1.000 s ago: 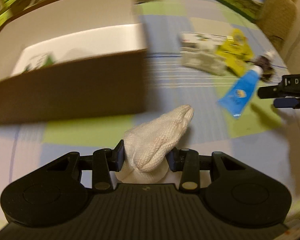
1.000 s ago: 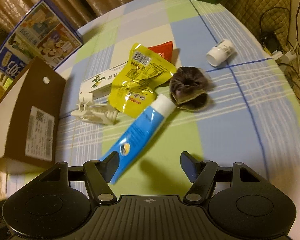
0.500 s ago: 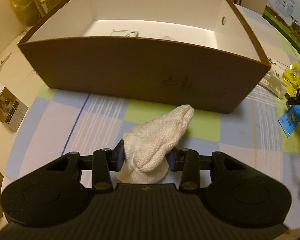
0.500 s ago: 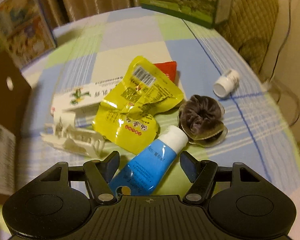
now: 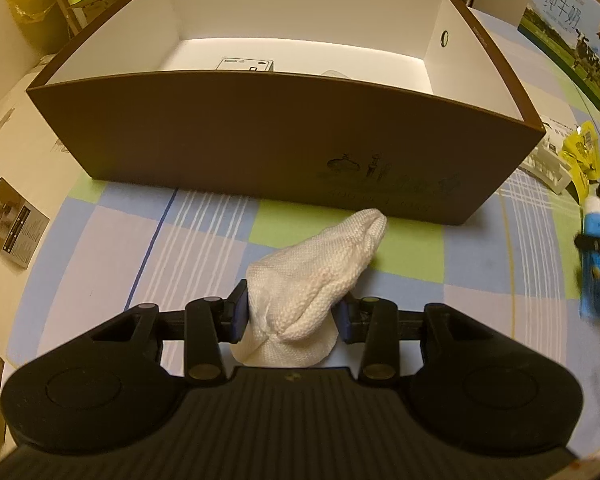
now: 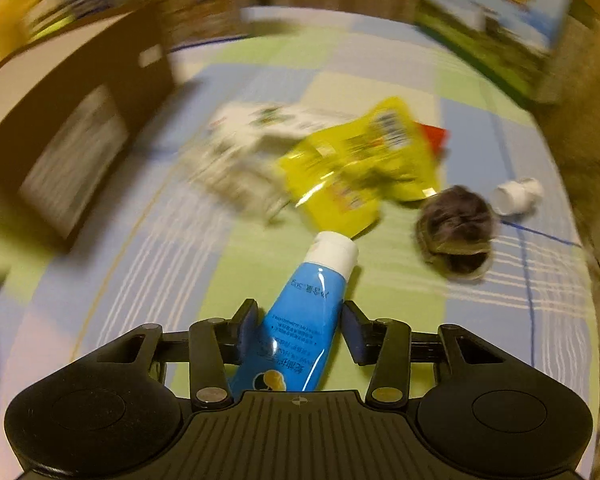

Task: Organize objects
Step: 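Grasp the white cloth with left tool while right tool grasps blue toothpaste tube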

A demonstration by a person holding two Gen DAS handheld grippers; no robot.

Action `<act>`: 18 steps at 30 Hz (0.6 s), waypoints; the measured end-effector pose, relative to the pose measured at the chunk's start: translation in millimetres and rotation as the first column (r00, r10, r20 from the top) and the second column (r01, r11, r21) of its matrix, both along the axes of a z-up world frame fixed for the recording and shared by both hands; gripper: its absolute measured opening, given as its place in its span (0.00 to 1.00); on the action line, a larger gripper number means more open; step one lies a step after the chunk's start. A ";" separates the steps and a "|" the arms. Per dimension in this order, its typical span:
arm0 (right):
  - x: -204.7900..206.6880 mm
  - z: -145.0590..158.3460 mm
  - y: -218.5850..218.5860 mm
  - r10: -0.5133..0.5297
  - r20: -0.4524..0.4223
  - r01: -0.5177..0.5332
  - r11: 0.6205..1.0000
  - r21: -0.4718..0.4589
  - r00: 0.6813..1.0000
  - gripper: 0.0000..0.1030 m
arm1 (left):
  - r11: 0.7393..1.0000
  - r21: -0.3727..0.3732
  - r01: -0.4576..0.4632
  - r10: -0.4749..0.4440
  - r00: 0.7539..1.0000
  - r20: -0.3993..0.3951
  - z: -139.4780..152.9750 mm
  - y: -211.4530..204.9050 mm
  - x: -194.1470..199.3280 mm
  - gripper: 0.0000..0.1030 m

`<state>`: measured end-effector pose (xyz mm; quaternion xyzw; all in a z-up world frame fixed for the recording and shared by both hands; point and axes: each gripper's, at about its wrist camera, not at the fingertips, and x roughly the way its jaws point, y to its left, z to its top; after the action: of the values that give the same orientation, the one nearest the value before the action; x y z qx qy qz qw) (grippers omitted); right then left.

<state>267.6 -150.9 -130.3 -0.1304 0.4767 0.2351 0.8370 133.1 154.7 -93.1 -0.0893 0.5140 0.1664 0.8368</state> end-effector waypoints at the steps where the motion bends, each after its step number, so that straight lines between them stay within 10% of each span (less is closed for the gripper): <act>1: -7.1 0.2 -1.8 0.045 -0.008 -0.045 0.999 0.001 0.999 0.41 | 1.000 0.000 0.003 -0.003 1.000 0.000 -0.4 -0.6 0.7 0.36; 5: -34.0 -0.2 -4.8 0.158 -0.019 -0.158 0.987 -0.004 0.987 0.41 | 1.000 0.000 0.012 -0.012 1.000 -0.001 -0.1 -3.3 1.2 0.36; 18: -40.4 -0.1 9.8 0.024 0.034 -0.024 1.000 0.016 0.999 0.34 | 1.000 -0.005 0.013 -0.013 1.000 0.013 -2.7 -3.5 -0.8 0.36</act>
<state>227.2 -141.1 -130.4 -0.1331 0.4589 0.2470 0.8430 132.3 151.3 -95.9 -0.0892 0.5096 0.1590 0.8409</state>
